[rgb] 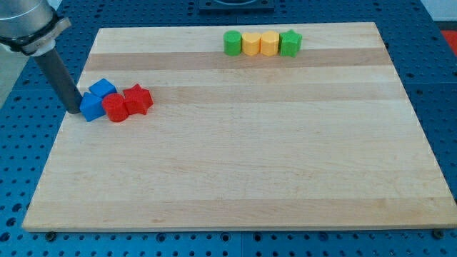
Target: Point your arm closer to the green circle
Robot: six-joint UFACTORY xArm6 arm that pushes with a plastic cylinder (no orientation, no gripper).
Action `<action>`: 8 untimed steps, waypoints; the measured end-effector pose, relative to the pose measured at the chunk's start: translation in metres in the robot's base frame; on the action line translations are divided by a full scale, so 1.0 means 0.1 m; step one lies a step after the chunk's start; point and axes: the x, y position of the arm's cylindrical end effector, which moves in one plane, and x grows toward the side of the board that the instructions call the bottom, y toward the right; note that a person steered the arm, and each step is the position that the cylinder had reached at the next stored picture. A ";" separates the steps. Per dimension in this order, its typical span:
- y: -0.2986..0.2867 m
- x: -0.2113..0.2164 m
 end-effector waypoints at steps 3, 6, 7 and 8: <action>-0.26 -0.36; 0.99 -1.67; 1.52 -1.90; 1.98 -2.08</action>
